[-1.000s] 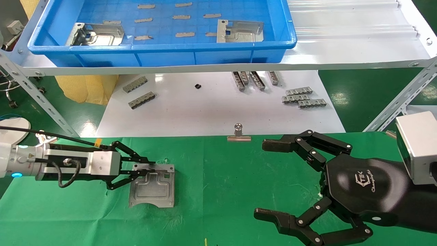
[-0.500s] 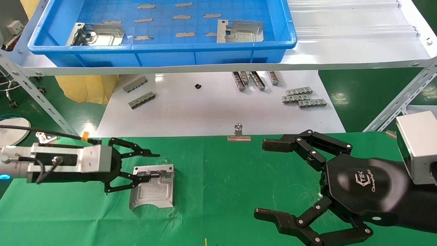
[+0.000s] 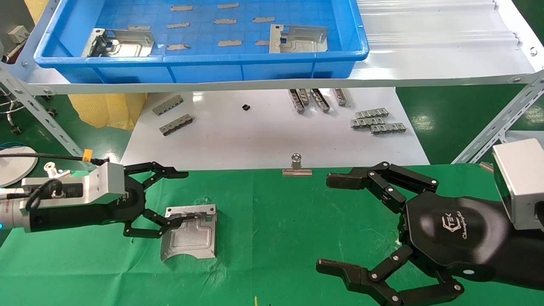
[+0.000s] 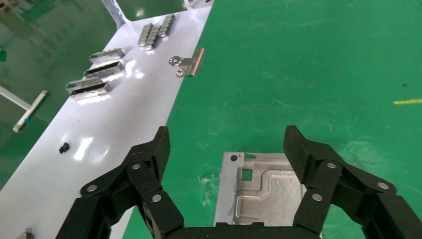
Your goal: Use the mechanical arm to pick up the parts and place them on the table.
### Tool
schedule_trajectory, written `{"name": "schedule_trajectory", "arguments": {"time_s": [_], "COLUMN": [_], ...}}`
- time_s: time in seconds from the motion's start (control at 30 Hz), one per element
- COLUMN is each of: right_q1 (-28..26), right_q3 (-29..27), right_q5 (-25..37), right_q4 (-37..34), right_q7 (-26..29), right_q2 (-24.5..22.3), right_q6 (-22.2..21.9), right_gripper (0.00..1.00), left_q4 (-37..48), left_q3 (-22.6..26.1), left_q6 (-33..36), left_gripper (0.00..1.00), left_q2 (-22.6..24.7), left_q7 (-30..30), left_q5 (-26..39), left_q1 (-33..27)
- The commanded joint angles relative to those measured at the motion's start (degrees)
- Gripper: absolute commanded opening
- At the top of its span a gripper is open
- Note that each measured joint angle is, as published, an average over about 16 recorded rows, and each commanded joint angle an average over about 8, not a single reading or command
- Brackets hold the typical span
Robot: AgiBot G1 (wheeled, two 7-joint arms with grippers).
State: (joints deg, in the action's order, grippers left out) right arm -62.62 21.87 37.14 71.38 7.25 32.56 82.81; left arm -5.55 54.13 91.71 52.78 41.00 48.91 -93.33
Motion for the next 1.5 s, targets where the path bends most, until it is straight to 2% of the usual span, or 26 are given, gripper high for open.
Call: {"name": "schedule_trajectory", "arguments": {"time_s": [0.03,0.23,1.5], "right_q1": [0.00,0.00,0.00], "right_q3": [0.00,0.00,0.01], "right_q5": [0.00,0.00,-0.01], "right_q4": [0.00,0.00,0.00], "right_q7": [0.00,0.00,0.00], "right_q2": [0.00,0.00,0.00], "right_q6": [0.00,0.00,0.00], "right_gripper": [1.00,1.00,1.00], "left_q4": [0.18,-4.31,-47.79], "left_q3": [0.29,-2.23,-26.71], "left_q6": [-0.01,-0.41,-4.23], "left_gripper": [1.00,1.00,1.00], "left_q2": [0.18,-1.00,-12.44], "left_q7": [0.66,-2.74,-36.18], "left_q5": [0.33,-0.13,-4.85], "left_q1": [-0.28,1.83,22.26]}}
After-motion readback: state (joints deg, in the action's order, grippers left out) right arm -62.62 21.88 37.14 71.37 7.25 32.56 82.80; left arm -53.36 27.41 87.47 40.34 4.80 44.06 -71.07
